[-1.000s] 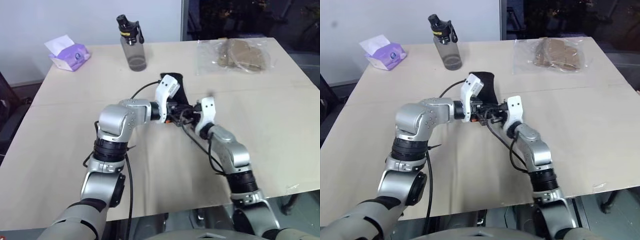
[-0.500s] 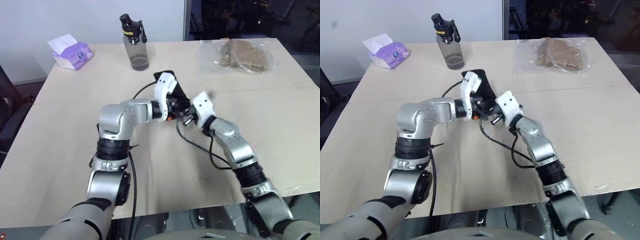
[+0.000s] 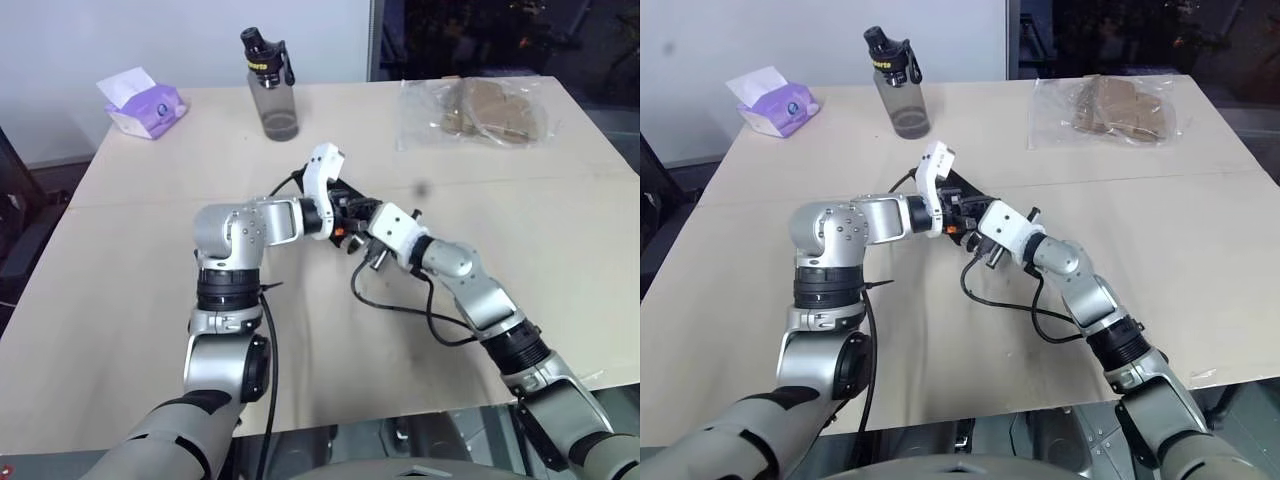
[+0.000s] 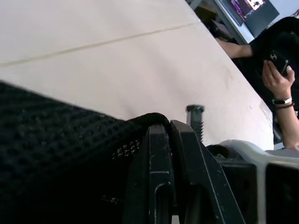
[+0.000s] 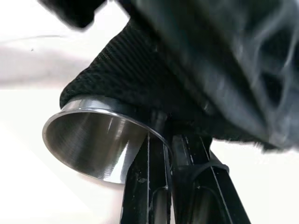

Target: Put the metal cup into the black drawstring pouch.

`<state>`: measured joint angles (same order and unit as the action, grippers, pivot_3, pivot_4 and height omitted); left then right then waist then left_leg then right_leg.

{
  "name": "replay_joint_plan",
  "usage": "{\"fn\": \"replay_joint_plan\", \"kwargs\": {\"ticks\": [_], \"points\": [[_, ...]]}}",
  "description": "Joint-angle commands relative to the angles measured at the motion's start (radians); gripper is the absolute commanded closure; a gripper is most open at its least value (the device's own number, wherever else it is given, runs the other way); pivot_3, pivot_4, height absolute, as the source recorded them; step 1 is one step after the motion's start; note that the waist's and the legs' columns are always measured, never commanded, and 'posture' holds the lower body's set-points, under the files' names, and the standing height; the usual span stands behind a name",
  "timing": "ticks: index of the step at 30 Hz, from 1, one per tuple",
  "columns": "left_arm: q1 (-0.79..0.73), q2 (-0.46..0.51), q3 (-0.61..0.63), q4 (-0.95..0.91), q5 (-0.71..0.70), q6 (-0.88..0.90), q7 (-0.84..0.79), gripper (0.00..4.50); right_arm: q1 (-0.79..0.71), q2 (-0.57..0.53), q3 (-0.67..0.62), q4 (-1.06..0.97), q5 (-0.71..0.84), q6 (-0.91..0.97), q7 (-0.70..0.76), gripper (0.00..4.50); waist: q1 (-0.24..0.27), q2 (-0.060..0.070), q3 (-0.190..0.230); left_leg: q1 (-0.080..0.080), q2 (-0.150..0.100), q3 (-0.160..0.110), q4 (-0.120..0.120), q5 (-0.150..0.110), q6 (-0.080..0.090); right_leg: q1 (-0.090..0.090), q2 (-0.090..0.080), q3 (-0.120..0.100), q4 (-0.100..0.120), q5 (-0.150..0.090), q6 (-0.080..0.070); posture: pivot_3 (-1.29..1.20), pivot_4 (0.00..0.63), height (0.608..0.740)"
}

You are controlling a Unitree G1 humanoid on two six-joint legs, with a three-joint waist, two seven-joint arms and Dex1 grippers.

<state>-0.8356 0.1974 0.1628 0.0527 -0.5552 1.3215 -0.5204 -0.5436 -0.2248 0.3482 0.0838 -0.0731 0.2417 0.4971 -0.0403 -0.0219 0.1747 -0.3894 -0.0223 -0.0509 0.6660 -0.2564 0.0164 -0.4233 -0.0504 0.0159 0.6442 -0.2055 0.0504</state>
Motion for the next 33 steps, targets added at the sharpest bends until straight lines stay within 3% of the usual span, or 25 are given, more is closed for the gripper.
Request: {"fn": "replay_joint_plan", "kwargs": {"ticks": [1,6,11,16,20,25,26,28,29,31,33], "points": [[-0.014,0.012,-0.002,-0.032,-0.043,0.028,-0.009,4.37,0.001,0.08,-0.117,-0.053,0.148,0.147,0.0,4.5,0.0,0.0,0.0,0.0,0.0,0.0,0.0,0.0,0.0,0.0,0.0,0.0,0.0,0.0,0.0,0.0,0.15,0.74],[0.016,0.024,-0.025,-0.105,-0.081,0.07,-0.023,4.37,-0.002,0.162,-0.257,-0.077,0.348,0.376,0.012,4.5,0.006,0.0,0.0,-0.002,-0.001,-0.002,0.0,0.0,0.0,0.0,-0.002,-0.001,-0.001,0.0,0.0,0.0,0.15,0.74],[0.071,0.089,-0.058,-0.132,-0.055,0.0,-0.035,4.37,0.028,0.197,-0.417,-0.103,0.516,0.455,-0.001,4.5,0.007,0.0,0.0,-0.002,-0.001,-0.004,0.0,0.0,0.0,0.0,-0.003,0.0,-0.001,0.0,0.0,0.0,0.15,0.74],[0.103,0.123,-0.092,-0.153,-0.063,-0.023,-0.048,4.37,0.042,0.232,-0.48,-0.142,0.639,0.539,-0.021,4.5,0.006,0.001,0.0,-0.004,-0.002,-0.004,-0.001,0.0,0.0,-0.002,-0.003,-0.001,-0.001,0.0,0.0,0.0,0.15,0.74],[0.063,0.053,-0.087,-0.193,-0.142,0.034,-0.043,4.37,-0.022,0.256,-0.35,-0.065,0.474,0.406,-0.09,4.5,0.003,0.001,0.0,-0.006,-0.002,-0.001,-0.001,0.0,0.0,-0.006,-0.002,0.0,0.002,0.0,0.0,0.0,0.15,0.74],[0.034,-0.077,-0.003,-0.258,-0.246,0.213,0.013,4.37,-0.168,0.212,-0.011,0.22,0.008,-0.032,-0.21,4.5,-0.006,0.001,0.0,-0.006,-0.002,0.002,0.0,0.0,0.0,-0.009,-0.001,0.002,0.004,0.0,0.0,0.0,0.15,0.74],[0.042,-0.095,0.022,-0.269,-0.251,0.239,0.031,4.37,-0.173,0.285,-0.087,0.224,0.11,-0.023,-0.193,4.5,-0.005,0.001,0.0,-0.006,-0.002,0.002,0.0,0.0,0.0,-0.009,0.0,0.002,0.004,0.0,0.0,0.0,0.15,0.74],[0.052,-0.111,0.064,-0.279,-0.24,0.256,0.065,4.37,-0.18,0.462,-0.36,0.143,0.517,0.123,-0.2,4.5,-0.001,-0.001,-0.001,-0.007,0.0,0.0,-0.001,0.001,-0.001,-0.009,0.0,0.001,0.003,0.0,0.0,0.0,0.15,0.74],[0.049,-0.115,0.095,-0.275,-0.234,0.268,0.074,4.37,-0.177,0.487,-0.436,0.107,0.623,0.175,-0.179,4.5,0.002,-0.001,-0.001,-0.008,0.002,-0.001,-0.001,0.001,-0.002,-0.009,0.0,0.0,0.002,0.0,0.0,0.0,0.15,0.74],[0.036,-0.132,0.167,-0.256,-0.226,0.288,0.092,4.37,-0.143,0.457,-0.467,0.033,0.749,0.281,-0.107,4.5,0.027,0.0,0.0,-0.014,0.001,-0.007,0.0,0.001,-0.003,-0.01,-0.003,-0.002,-0.001,0.0,0.0,0.0,0.15,0.74],[0.02,-0.147,0.222,-0.239,-0.227,0.293,0.111,4.37,-0.104,0.369,-0.361,-0.008,0.65,0.265,-0.072,4.5,0.029,0.0,0.0,-0.015,-0.003,-0.007,0.001,0.001,-0.002,-0.009,-0.004,-0.002,-0.002,0.0,0.0,0.0,0.15,0.74]]}}
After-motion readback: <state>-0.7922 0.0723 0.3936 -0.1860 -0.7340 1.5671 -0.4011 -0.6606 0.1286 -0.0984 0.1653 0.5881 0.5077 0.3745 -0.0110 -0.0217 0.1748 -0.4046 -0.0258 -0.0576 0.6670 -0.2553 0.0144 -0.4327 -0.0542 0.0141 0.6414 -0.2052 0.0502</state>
